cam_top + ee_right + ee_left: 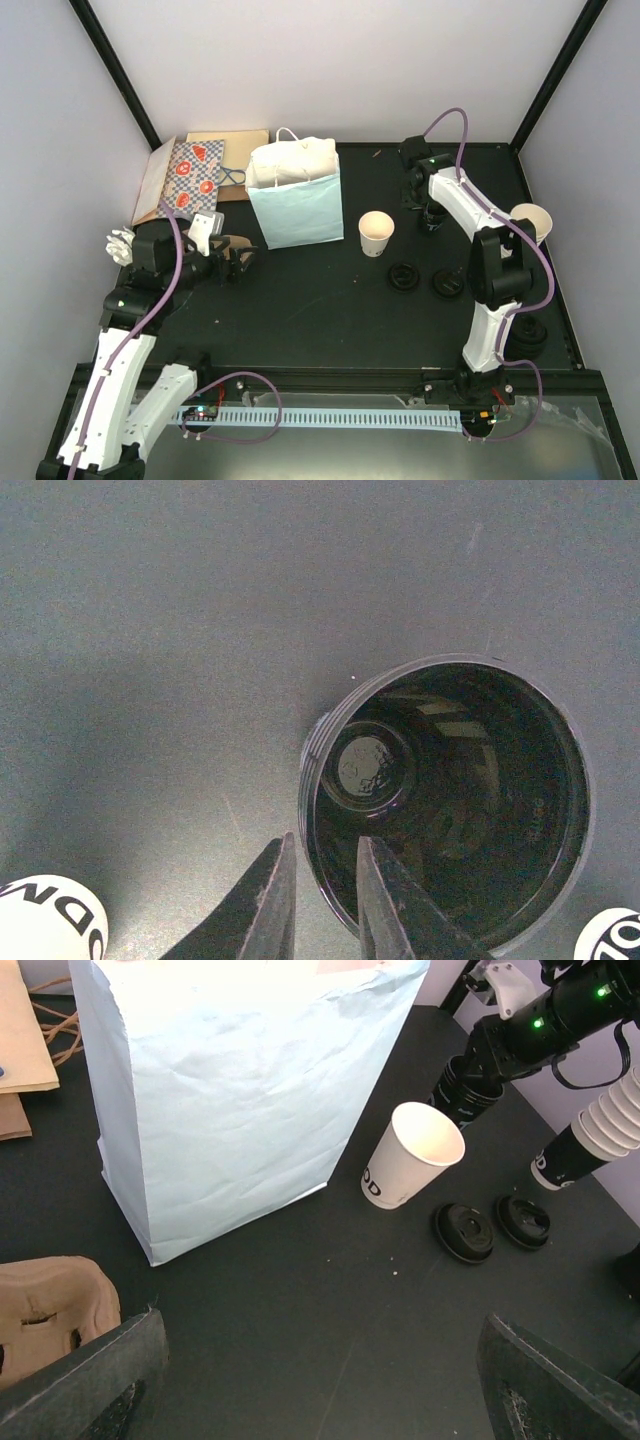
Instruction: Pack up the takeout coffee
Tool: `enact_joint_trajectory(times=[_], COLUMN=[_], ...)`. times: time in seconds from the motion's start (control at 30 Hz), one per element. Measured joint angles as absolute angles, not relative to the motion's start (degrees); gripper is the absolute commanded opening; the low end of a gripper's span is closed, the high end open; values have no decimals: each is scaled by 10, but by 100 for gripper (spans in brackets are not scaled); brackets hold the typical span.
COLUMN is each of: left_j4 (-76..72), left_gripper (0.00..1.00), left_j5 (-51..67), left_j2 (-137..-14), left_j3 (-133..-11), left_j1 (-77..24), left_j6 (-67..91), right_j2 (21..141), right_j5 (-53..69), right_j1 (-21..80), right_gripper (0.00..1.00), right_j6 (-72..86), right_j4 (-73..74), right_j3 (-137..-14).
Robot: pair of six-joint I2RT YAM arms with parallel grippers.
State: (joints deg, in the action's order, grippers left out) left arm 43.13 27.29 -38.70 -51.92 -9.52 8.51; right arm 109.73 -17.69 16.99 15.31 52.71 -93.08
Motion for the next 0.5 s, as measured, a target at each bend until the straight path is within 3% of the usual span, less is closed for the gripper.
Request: enact_joint_trajectory(times=[0.5], left_j4=[432], left_gripper=[86], left_j5=[275], left_j2=[-396], left_j3=[-521], left_j1=[-95], left_j6=[85], right_j2=[1114], right_j5=[-176], right_j1=[170], right_gripper=[11], right_j6=[153], right_j4=[527], right_j3=[-938])
